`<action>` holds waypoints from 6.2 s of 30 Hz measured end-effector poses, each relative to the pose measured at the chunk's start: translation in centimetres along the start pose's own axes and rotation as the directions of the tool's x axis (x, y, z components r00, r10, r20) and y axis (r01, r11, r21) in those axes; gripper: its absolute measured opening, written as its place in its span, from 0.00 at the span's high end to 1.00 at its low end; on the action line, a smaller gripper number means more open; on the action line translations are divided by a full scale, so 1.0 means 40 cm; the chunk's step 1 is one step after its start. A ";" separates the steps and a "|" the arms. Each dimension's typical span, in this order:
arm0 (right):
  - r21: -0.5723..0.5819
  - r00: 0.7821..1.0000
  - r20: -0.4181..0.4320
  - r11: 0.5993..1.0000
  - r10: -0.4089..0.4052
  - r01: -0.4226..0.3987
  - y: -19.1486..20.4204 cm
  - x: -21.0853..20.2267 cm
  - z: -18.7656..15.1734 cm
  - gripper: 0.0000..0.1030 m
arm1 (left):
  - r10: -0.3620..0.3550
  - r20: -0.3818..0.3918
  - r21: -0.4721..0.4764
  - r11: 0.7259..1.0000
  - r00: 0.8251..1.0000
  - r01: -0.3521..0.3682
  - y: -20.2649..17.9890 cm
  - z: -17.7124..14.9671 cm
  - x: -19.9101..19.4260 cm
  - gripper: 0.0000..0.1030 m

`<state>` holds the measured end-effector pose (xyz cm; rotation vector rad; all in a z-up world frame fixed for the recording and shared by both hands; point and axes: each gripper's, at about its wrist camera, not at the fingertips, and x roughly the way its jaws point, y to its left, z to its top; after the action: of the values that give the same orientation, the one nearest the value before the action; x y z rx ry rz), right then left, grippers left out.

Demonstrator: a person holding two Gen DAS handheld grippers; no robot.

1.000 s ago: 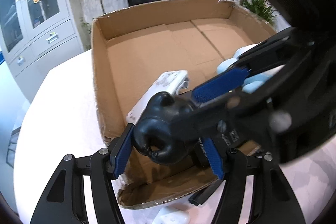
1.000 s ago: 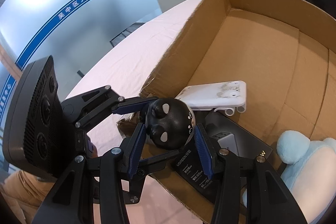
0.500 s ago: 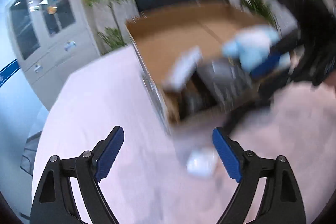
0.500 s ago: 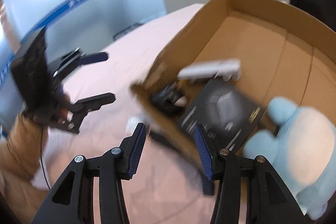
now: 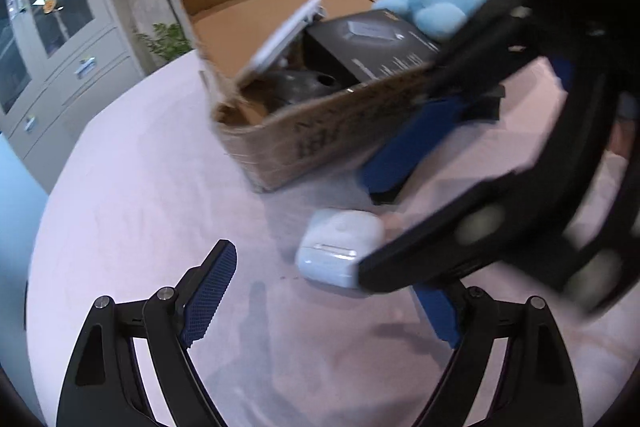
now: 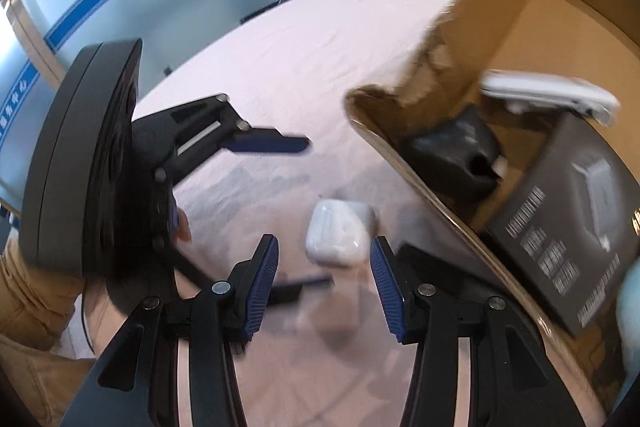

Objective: Organize objects

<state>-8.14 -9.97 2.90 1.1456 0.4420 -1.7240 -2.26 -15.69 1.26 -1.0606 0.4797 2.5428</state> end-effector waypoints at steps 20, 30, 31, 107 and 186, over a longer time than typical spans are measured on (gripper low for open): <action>-0.002 0.991 -0.118 0.998 -0.065 0.066 0.013 0.075 0.013 0.60 | -0.106 0.008 0.000 0.994 0.994 0.106 -0.018 0.006 -0.054 0.58; -0.008 0.988 0.101 0.993 -0.117 0.118 0.004 -0.193 0.066 0.60 | -0.034 0.205 0.052 0.998 0.978 0.024 -0.012 0.205 -0.193 0.55; 0.014 0.984 0.119 0.991 -0.131 0.130 -0.014 -0.206 0.076 0.59 | -0.010 0.208 0.013 1.000 0.978 0.008 0.001 0.223 -0.182 0.42; 0.536 0.832 0.000 0.702 -0.555 0.468 -0.179 -0.247 -0.548 0.51 | 0.129 -0.133 -0.456 0.873 0.983 -0.176 -0.350 0.114 -0.016 0.18; 0.667 0.743 -0.090 0.513 -0.663 0.539 -0.233 -0.250 -0.596 0.00 | 0.148 -0.183 -0.491 0.843 0.972 -0.221 -0.393 0.080 -0.044 0.01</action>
<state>-3.78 16.69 -2.18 1.4001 0.0913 -2.7465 3.76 -0.74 1.93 -1.4379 -0.0843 2.8640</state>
